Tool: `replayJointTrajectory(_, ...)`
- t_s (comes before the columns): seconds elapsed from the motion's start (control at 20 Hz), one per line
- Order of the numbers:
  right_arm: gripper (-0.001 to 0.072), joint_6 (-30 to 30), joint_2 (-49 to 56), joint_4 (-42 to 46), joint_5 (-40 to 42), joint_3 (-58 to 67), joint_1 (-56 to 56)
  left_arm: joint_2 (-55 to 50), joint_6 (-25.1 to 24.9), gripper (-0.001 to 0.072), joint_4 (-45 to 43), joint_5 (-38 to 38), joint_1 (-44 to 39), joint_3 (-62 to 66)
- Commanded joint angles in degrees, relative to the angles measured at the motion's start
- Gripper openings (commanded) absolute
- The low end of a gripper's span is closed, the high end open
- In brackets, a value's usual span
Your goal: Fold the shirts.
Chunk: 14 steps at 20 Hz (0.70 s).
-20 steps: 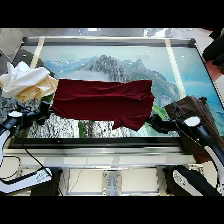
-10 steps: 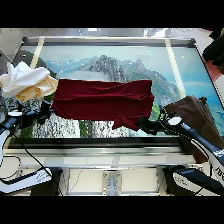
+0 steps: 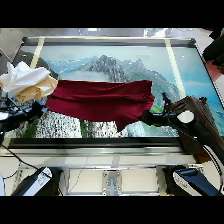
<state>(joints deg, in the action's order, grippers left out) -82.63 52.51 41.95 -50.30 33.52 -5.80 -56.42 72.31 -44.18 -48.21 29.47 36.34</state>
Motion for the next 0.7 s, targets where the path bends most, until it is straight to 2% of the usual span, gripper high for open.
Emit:
replayJointTrajectory(0.0,0.0006,-5.25,-11.21,9.7,-10.88,3.67,4.48,15.1,-0.7,0.0015,-12.57,-10.56,4.22,0.07)
replayJointTrajectory(0.1,0.0006,-5.35,-14.93,9.53,-11.08,5.2,4.61,21.77,2.36,0.0014,-14.51,-12.09,4.2,0.09)
replayJointTrajectory(0.25,0.0005,-5.2,-14.71,10.03,-10.4,10.1,4.57,25.27,2.47,0.0013,-15.72,-12.37,4.11,2.21)
replayJointTrajectory(0.4,0.0005,-4.63,-8.79,10.75,-8.33,14.08,4.57,19.87,2.21,0.0013,-16.02,-11.93,0.31,5.33)
replayJointTrajectory(0.5,0.0005,-2.27,-1.92,10.69,-8.09,15.69,4.57,13.62,2.75,0.0012,-20.26,-9.29,-4.5,6.38)
replayJointTrajectory(0.65,0.0006,-0.17,9.44,10.27,-3.76,17.38,4.57,3.17,10.8,0.0013,-31.82,-1.75,-11.45,7.48)
